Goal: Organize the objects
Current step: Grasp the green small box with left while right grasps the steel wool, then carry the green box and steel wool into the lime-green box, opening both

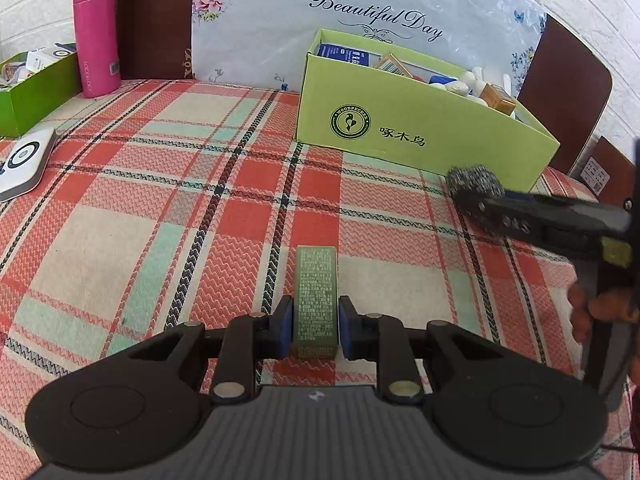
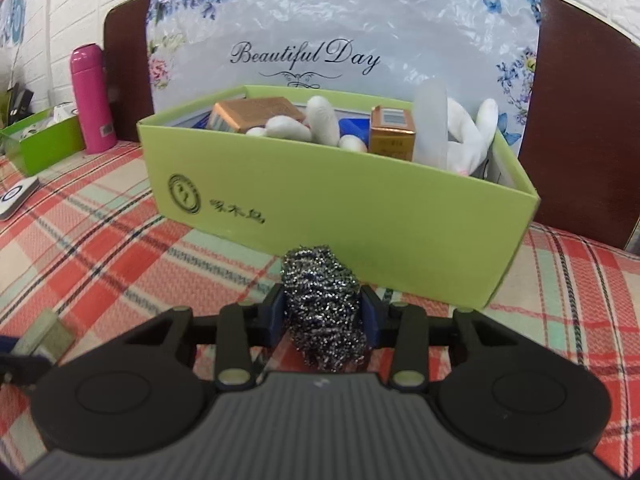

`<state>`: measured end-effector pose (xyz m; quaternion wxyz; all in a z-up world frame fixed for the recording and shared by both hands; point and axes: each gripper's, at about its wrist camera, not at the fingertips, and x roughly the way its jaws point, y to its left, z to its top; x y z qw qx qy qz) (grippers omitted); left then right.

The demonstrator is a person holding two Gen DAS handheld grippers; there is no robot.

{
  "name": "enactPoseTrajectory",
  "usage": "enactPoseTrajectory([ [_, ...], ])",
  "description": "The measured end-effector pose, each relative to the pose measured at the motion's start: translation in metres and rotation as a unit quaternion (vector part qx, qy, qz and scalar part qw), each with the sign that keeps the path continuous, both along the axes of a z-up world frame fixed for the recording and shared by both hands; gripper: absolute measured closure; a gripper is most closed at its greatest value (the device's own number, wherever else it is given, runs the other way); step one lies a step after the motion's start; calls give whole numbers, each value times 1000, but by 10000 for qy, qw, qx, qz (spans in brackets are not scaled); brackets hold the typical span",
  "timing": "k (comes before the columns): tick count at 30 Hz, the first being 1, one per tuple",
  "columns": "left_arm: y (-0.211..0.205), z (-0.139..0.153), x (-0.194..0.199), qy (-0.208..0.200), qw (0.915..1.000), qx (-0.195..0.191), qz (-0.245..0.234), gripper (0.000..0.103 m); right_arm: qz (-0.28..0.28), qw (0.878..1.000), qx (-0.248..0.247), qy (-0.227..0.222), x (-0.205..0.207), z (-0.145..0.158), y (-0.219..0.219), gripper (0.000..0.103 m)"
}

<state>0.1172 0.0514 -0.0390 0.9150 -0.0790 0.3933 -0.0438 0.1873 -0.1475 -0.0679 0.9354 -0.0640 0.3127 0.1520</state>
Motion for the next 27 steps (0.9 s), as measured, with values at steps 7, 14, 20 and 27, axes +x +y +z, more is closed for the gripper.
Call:
enactPoseTrajectory([
  [7,-6,4,-8,90,9997,-48,-210,80,-101,9984,259,489,-69,8,-19,66],
  [14,-28,5,-20,90,9989,-10,-467,70,81,9962,699,512,-130,9,-28,48],
  [20,-40,5,-12,69,9977,239,-638,63,65,9972,661,345,-135,10,-29,33],
  [27,-38,3,-16,6,9978,318,-582,62,126,9974,433,561,-134,7,-23,60],
])
